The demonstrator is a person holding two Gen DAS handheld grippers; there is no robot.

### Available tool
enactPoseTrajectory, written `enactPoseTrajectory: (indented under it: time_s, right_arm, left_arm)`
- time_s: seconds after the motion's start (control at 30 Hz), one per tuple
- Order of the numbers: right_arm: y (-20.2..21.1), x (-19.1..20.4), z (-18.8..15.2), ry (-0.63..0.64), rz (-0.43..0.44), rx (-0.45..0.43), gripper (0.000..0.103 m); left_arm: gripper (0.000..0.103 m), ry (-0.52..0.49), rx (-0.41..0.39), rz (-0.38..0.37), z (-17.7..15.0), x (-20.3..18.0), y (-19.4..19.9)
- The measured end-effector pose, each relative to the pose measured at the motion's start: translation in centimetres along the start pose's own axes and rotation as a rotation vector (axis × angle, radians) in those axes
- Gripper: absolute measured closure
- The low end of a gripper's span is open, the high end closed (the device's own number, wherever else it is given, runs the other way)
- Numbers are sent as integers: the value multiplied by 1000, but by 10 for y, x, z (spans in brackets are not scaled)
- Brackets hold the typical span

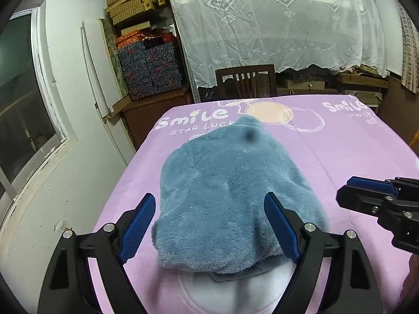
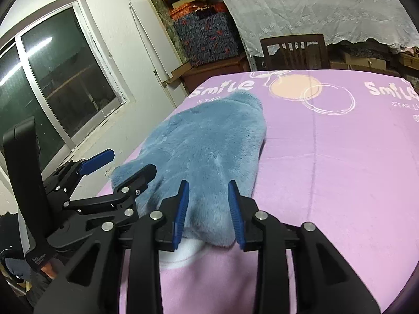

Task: Fold large clothes

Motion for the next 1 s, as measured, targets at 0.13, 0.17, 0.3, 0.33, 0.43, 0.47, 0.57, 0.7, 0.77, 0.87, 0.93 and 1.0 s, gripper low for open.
enactPoseTrajectory:
  time_s: [0.13, 0.17, 0.3, 0.33, 0.43, 0.47, 0.57, 0.7, 0.77, 0.87, 0.93, 1.0]
  right_arm:
    - [6, -6, 1, -19, 2, -9, 72]
    - [5, -8, 1, -27, 4, -7, 72]
    - [-2, -18, 7, -63, 17, 5, 41]
    - [-4, -20, 9, -75, 22, 0, 33]
    - [-18, -32, 18, -139, 61, 2, 18]
    - [-24, -35, 19, -161, 82, 14, 17]
    - [-48, -41, 19, -213, 128, 58, 15]
    - [-80, -45, 11, -254, 164, 119, 14]
    - [-93, -45, 6, -267, 171, 144, 13]
    - [-107, -42, 2, -296, 217, 162, 10]
    - [-114, -39, 2, -309, 242, 165, 10]
    - [-123, -36, 3, -321, 270, 170, 10]
  left_arm:
    - [17, 54, 57, -42, 4, 15, -11]
    - [15, 92, 92, -66, 6, 25, -20]
    - [13, 305, 229, -183, 5, 69, -54]
    - [13, 350, 256, -223, 3, 76, -59]
    - [12, 495, 342, -330, -10, 98, -81]
    - [12, 515, 362, -358, -14, 100, -86]
    - [12, 566, 425, -459, -24, 94, -95]
    - [11, 551, 471, -542, -29, 71, -100]
    - [10, 526, 485, -556, -33, 59, -103]
    - [9, 509, 506, -569, -39, 45, -108]
    - [10, 512, 500, -575, -38, 42, -110]
    - [13, 508, 494, -575, -38, 38, -110]
Point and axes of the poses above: each gripper's, at about its wrist camera, not at the fingertips, and y roughly against the way its jaws point, x to its left, z to its top, the point moved 9 cm from there along -y, roughly the way its jaws point, and after that the axes turned 10 degrees about y, right-handed, at the moved point
